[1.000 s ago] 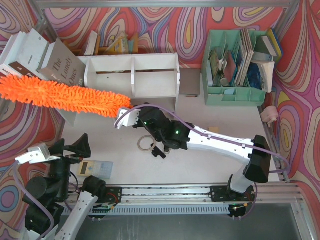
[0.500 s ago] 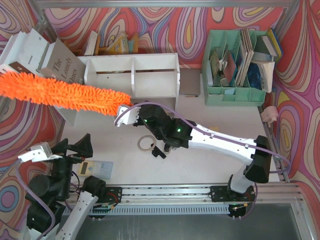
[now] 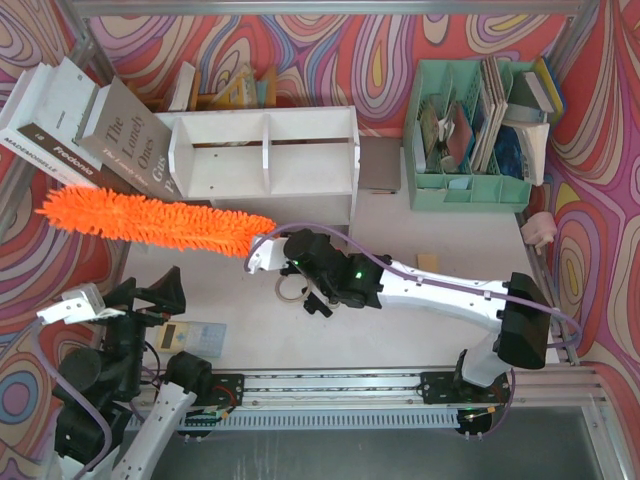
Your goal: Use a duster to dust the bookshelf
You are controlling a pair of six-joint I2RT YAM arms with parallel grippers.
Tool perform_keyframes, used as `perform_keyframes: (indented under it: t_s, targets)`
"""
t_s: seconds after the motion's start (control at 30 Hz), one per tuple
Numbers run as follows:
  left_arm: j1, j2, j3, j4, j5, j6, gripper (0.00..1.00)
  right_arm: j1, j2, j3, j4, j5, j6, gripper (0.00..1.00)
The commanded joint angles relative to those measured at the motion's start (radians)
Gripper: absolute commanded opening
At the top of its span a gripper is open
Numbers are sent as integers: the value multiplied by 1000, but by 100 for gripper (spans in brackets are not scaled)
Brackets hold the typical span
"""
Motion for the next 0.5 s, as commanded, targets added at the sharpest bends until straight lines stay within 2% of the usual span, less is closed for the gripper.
perform_keyframes:
  t_s: [0.0,0.33,0.47]
  targets:
    - [0,-11,-11,19,-32,-1,98,-4,-53,-29,47,25,43,0]
    - [0,-10,-9,10,-44,-7,98,0,-31,175,10,-4,14,0]
    - [0,-10,-8,8,-46,-8,98,2,-49,146,44,-21,17,0]
